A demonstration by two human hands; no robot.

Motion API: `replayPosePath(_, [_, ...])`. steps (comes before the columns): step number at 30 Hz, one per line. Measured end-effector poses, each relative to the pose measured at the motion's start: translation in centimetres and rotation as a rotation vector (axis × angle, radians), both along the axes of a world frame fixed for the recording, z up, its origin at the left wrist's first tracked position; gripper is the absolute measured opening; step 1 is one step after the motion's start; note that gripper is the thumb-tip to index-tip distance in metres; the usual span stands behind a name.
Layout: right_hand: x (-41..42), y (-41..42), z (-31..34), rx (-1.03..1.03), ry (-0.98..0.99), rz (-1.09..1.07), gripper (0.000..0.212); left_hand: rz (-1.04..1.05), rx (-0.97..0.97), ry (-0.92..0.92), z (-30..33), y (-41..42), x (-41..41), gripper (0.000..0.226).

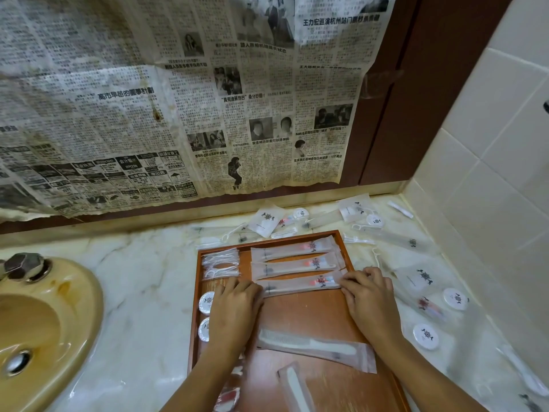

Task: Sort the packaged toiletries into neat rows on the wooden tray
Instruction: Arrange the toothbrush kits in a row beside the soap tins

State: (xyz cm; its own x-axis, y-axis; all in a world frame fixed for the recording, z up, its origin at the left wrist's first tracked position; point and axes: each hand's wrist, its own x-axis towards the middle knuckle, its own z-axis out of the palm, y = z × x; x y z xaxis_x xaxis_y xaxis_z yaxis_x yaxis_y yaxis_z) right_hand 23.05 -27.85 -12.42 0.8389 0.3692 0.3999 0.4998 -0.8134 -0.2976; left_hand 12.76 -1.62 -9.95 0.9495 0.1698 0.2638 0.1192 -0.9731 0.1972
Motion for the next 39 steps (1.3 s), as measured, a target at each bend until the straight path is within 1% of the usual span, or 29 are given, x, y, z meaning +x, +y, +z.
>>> replayPosePath(5, [0.0, -0.1, 0.3, 0.019, -0.033, 0.023, 0.025, -0.015, -0.028, 0.026, 0.8, -0.4, -0.4, 0.013])
replayPosePath(9, [-0.7, -0.4, 0.6, 0.051, -0.041, -0.017, 0.021, -0.105, -0.103, 0.121, 1.3, -1.0, -1.3, 0.013])
replayPosePath(11, [-2.0, -0.4, 0.6, 0.061, -0.038, -0.047, 0.021, -0.15, -0.158, 0.155, 1.7, -1.5, -2.0, 0.015])
replayPosePath(14, [-5.1, -0.4, 0.6, 0.099, -0.017, -0.03, 0.02, -0.224, -0.27, 0.181, 2.1, -2.5, -3.2, 0.016])
replayPosePath(17, [-8.5, -0.6, 0.5, 0.105, 0.055, -0.005, 0.02, -0.327, -0.329, 0.274, 2.0, -3.6, -4.6, 0.021])
replayPosePath(19, [-10.2, -0.7, 0.4, 0.065, 0.135, 0.001, 0.025, -0.407, -0.303, 0.316, 1.7, -4.1, -5.4, 0.028])
replayPosePath(22, [-12.0, -1.0, 0.1, -0.041, 0.259, -0.007, 0.034, -0.512, -0.204, 0.354, 1.5, -4.4, -6.4, 0.037])
replayPosePath(25, [-13.2, -1.1, 0.5, -0.091, 0.315, -0.058, 0.038, -0.59, -0.134, 0.374, 1.0, -4.4, -7.2, 0.046])
replayPosePath(29, [-14.4, -1.0, 1.1, -0.131, 0.29, -0.146, 0.032, -0.581, -0.067, 0.339, 1.0, -4.4, -7.7, 0.047])
replayPosePath(33, [-15.5, -1.0, 1.6, -0.147, 0.28, -0.254, 0.024, -0.508, -0.021, 0.291, 1.2, -4.4, -8.3, 0.043])
replayPosePath(36, [-15.7, -0.9, 1.7, -0.157, 0.303, -0.275, 0.027, -0.434, -0.03, 0.33, 1.1, -4.2, -8.9, 0.043])
replayPosePath(39, [-15.9, -0.7, 2.2, -0.052, 0.365, -0.245, 0.033, -0.392, -0.057, 0.355, 1.2, -4.1, -9.4, 0.037])
